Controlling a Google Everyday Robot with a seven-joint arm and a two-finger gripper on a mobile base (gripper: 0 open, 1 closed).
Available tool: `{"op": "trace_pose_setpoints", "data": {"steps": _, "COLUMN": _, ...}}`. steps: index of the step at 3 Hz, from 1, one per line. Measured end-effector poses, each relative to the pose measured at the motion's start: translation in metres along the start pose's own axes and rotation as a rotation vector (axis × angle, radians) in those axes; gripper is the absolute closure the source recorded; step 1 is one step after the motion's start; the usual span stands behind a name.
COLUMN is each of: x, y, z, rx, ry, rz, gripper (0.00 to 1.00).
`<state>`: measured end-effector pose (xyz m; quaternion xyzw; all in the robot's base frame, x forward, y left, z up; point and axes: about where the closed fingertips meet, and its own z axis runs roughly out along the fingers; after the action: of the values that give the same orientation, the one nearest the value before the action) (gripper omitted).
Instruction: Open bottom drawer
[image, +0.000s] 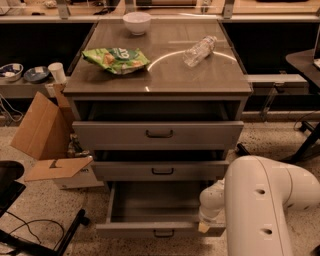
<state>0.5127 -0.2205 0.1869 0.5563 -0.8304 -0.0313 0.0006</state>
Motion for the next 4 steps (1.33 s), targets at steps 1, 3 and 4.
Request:
{"op": "trace_pose_setpoints", "data": {"steps": 1, "x": 0.008, "y": 0.015, "z": 0.001, "rx": -0.021, "ry": 0.014, "rz": 0.014, "gripper": 1.00}}
{"op": "trace_pose_setpoints", "data": {"steps": 3, "x": 0.016, "y": 0.031, "z": 0.003, "rx": -0.046, "ry": 0.030, "rz": 0.030, "gripper": 1.00}}
{"op": "trace_pose_setpoints", "data": {"steps": 4, "x": 0.015, "y": 0.031, "z": 0.003, "rx": -0.046, "ry": 0.030, "rz": 0.030, "gripper": 1.00}}
